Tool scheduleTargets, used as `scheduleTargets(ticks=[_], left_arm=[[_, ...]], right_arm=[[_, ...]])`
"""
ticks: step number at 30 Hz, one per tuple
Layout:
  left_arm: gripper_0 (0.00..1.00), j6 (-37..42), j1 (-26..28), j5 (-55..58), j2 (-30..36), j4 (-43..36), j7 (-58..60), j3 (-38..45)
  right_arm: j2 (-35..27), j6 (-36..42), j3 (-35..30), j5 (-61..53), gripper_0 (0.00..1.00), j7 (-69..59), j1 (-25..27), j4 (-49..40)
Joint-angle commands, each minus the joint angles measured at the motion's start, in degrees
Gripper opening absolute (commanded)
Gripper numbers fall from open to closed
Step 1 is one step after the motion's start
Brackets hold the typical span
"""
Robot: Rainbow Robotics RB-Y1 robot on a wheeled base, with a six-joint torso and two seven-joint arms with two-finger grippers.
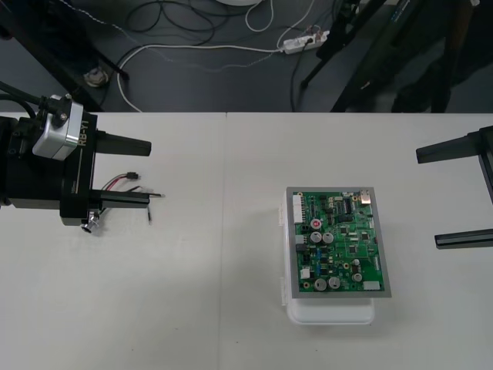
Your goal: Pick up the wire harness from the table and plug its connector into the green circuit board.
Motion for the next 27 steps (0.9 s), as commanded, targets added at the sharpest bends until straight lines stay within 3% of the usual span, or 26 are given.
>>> scheduleTargets(ticks=[1,27], left_arm=[[0.63,2.76,-1.63,0.94,0.88,0.01,2.65,-0.48],[0.63,2.76,-1.63,0.94,0.88,0.01,2.65,-0.48]], right_arm=[[0.4,-0.18,-1.09,-0.94,1.0,-1.06,0.61,-1.16],[0.4,-0.18,-1.09,-0.94,1.0,-1.06,0.61,-1.16]])
